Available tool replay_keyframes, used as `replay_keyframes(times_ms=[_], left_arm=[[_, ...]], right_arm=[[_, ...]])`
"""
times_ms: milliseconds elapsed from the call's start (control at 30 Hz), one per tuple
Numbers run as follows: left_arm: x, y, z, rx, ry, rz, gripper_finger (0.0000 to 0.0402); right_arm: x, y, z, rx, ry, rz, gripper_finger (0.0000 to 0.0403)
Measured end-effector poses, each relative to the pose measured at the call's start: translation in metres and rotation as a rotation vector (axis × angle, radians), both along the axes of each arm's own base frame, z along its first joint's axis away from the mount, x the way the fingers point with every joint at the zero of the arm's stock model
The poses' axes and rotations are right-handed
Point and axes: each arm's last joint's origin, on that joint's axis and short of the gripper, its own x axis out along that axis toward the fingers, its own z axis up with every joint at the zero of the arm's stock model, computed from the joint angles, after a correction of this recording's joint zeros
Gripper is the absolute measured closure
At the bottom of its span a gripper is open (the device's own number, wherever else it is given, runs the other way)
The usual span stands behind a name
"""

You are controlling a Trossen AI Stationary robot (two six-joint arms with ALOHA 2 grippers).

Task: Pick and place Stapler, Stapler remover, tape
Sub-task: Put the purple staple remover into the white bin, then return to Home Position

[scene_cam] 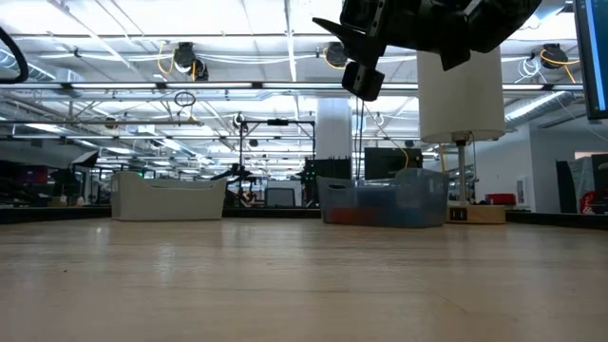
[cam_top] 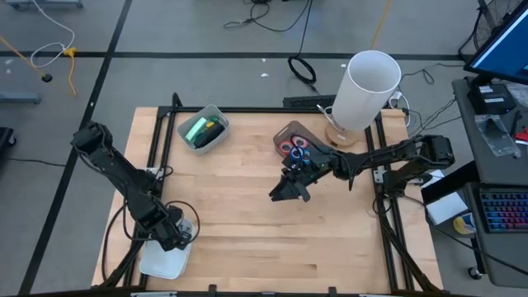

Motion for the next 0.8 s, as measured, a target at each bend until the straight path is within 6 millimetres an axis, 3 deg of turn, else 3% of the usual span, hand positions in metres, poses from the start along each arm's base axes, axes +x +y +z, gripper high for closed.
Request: replay_keyframes(times_ms=[267,433,600,800], left_arm=[[0.002,-0.003,0.004,-0.059,-0.023,-0.009,0.0264],[0.004,-0.005,0.028,-0.157,-0.123,-0.012,0.0249],[0.007,0.004,0.065,-0.104,-0.467,-0.008,0.0249],[0.004,0.027,0.102,0.166,-0.940,-0.025,0.0250]], right_arm=[[0.000,0.000,0.000,0.000,0.000,0.000,0.0250],[0.000,0.000,0.000,0.001,0.001,0.002,0.0250],[0.000,0.000,0.000,0.014,0.012,0.002,0.0250],[0.000,0.000,-0.001,0.017,0.014,-0.004,0.0250]])
